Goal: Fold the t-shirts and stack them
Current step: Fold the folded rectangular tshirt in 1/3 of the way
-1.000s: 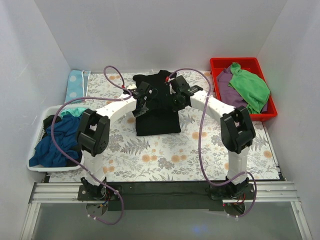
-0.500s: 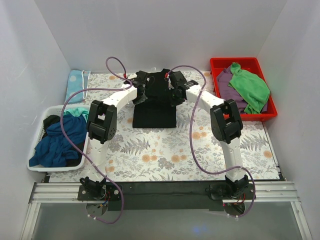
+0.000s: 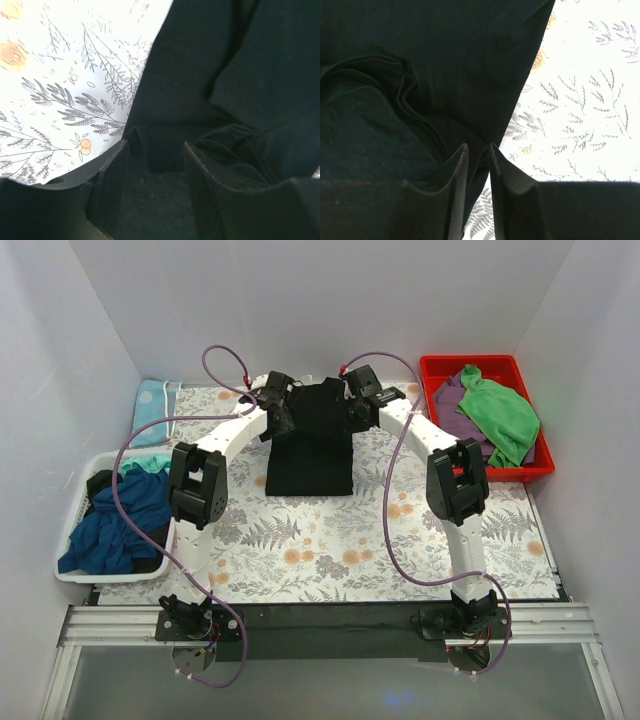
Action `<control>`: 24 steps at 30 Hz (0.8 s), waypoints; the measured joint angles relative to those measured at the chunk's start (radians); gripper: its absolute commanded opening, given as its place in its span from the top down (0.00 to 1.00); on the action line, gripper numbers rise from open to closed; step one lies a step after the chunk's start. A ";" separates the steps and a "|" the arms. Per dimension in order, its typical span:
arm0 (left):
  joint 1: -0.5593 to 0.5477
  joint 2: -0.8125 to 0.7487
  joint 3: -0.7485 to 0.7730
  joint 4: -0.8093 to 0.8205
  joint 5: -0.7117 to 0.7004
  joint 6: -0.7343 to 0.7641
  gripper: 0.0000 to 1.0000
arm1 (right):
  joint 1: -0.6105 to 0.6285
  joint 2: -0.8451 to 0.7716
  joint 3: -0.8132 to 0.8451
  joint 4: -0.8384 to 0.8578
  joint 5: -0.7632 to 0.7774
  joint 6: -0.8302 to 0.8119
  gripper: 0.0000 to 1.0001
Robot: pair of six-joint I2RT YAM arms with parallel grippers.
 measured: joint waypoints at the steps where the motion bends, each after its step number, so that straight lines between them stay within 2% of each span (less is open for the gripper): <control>1: 0.000 -0.014 -0.001 0.003 0.000 0.004 0.53 | 0.000 -0.007 -0.008 0.005 -0.001 0.005 0.72; 5: 0.000 -0.097 -0.047 0.020 0.013 0.013 0.53 | 0.011 -0.066 -0.080 0.015 -0.002 0.011 0.72; 12: 0.000 -0.233 -0.245 0.051 0.090 0.016 0.54 | 0.117 -0.182 -0.229 0.029 -0.021 0.027 0.73; 18: 0.000 -0.179 -0.288 0.051 0.159 0.022 0.55 | 0.146 -0.142 -0.246 0.045 -0.062 0.042 0.74; 24: 0.001 -0.049 -0.200 0.047 0.182 0.037 0.55 | 0.111 -0.019 -0.172 0.044 -0.061 0.050 0.76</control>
